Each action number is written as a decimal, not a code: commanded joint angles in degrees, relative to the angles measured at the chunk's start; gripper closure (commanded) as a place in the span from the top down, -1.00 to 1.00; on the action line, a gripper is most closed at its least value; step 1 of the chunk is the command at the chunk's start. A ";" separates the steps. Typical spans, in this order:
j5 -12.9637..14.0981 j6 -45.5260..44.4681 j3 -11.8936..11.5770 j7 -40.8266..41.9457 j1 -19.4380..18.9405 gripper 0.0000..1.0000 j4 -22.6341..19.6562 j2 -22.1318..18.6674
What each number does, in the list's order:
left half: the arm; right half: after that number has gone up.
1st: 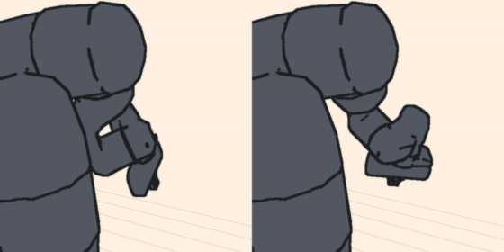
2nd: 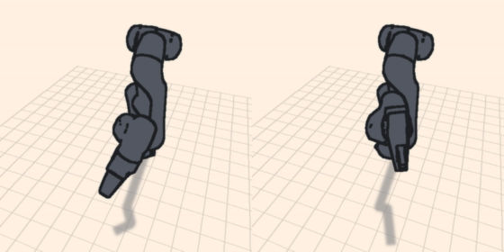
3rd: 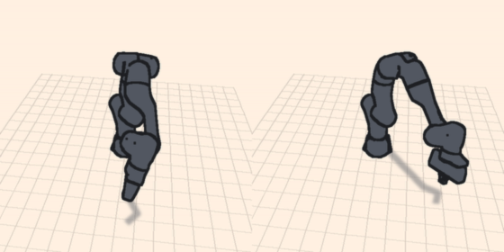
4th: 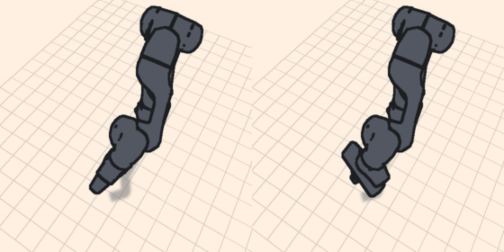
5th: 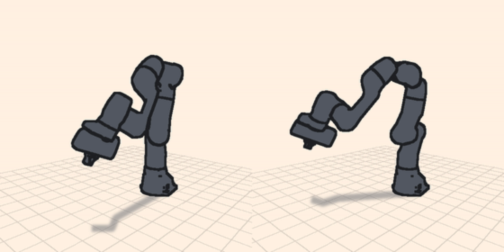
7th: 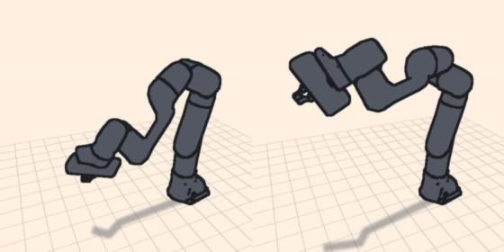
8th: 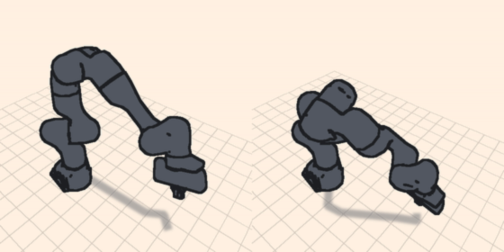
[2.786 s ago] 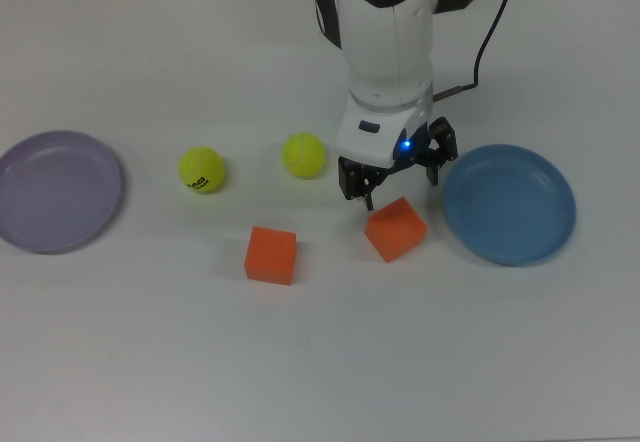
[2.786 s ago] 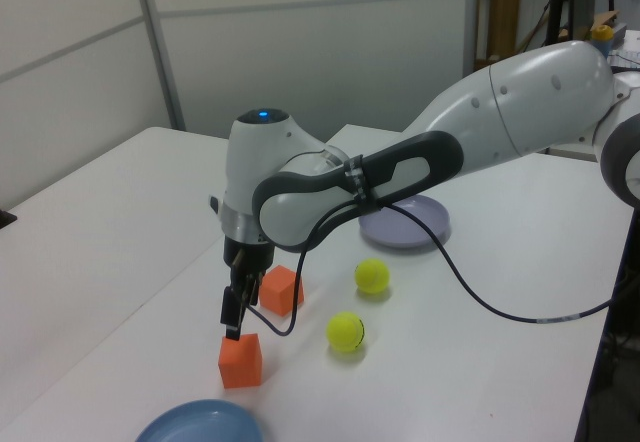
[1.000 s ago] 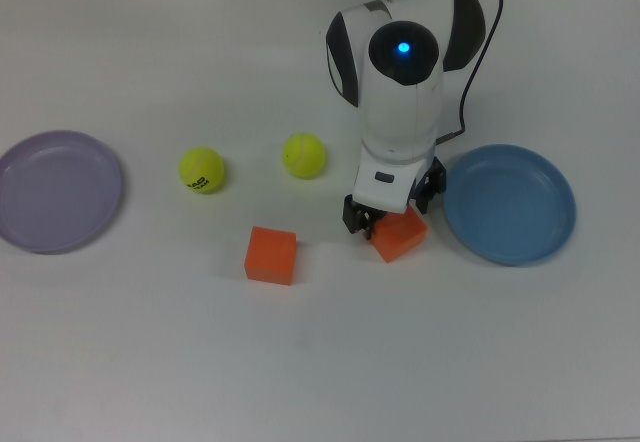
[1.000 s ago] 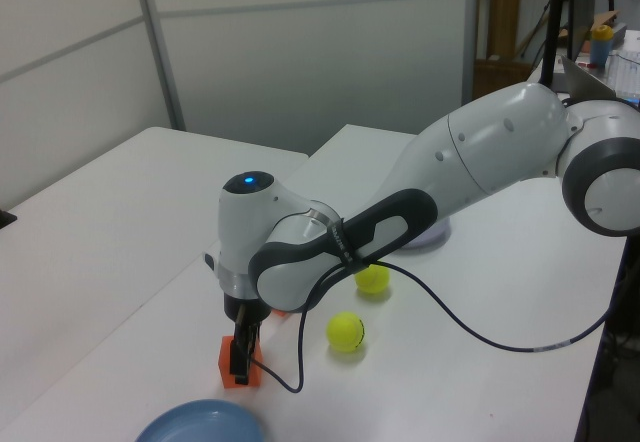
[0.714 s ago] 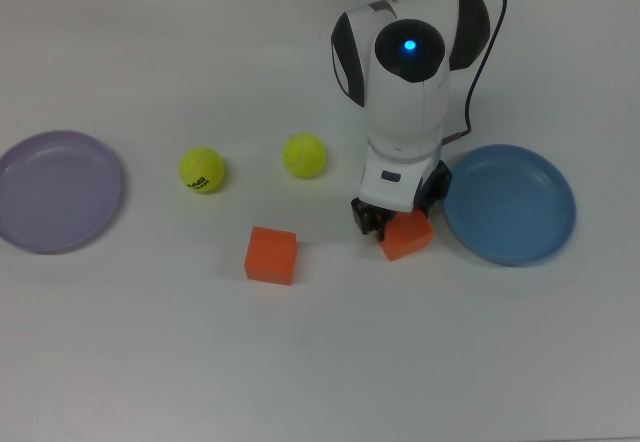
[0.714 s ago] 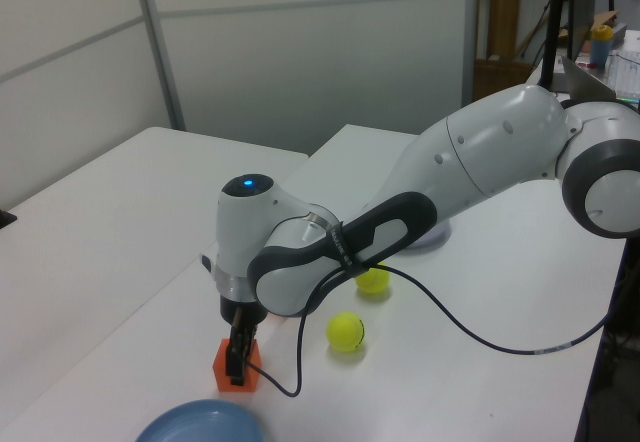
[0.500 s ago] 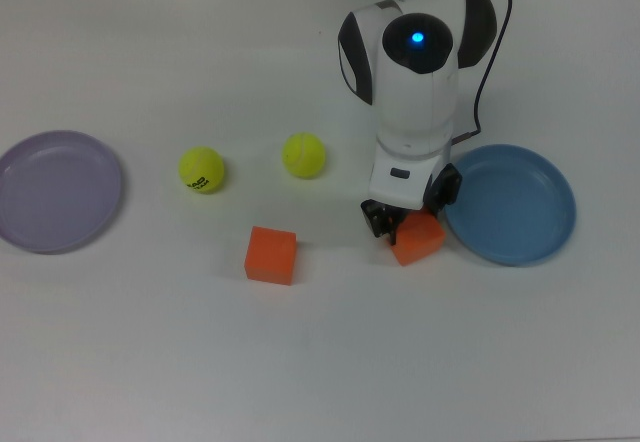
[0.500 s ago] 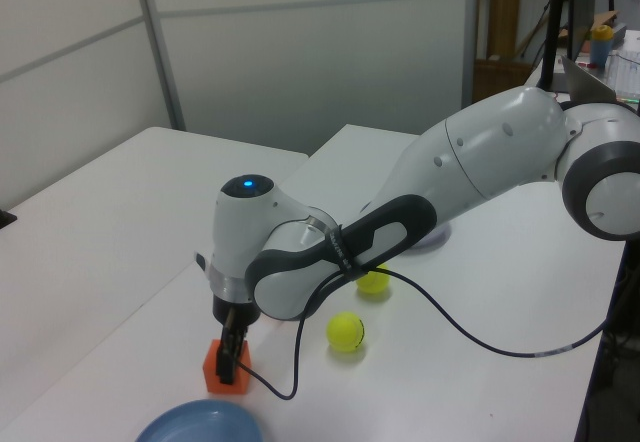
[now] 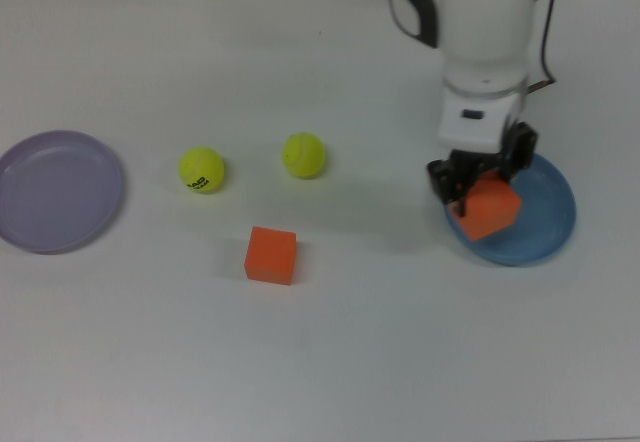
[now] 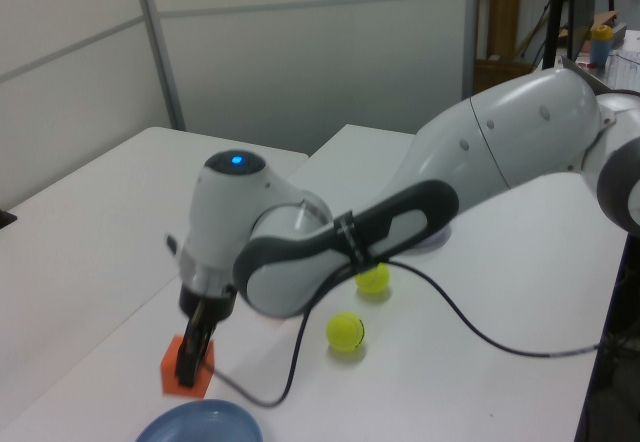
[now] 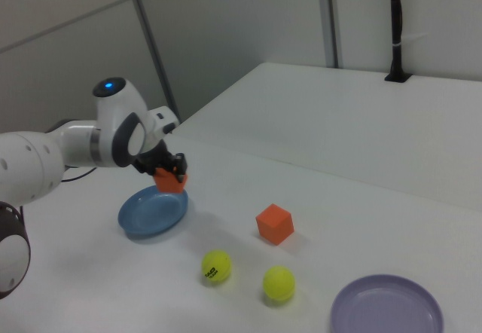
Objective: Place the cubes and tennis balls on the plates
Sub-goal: 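Carry the cube onto the blue plate and open the gripper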
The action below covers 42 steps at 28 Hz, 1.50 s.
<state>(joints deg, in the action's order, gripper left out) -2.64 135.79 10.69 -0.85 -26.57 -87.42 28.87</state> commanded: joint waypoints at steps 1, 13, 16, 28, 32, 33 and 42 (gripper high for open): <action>-3.24 -0.26 -0.50 -4.86 -3.74 -1.00 -1.00 -0.04; -7.29 0.27 -0.50 -9.09 -6.21 -1.00 -1.00 3.04; -7.38 0.27 -0.50 -9.26 -6.21 -0.87 -1.00 3.04; -5.97 -0.35 -0.58 -13.29 -6.12 1.00 -0.91 0.84; -4.66 -2.27 -1.37 -17.59 -5.51 1.00 -0.91 -2.31; -3.87 -3.33 -1.55 -18.22 -5.24 1.00 -0.91 -3.02; 1.23 -13.00 -9.00 -20.25 -1.73 1.00 -0.91 -7.77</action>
<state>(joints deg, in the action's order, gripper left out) -3.24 126.12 5.88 -19.55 -29.06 -87.05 23.26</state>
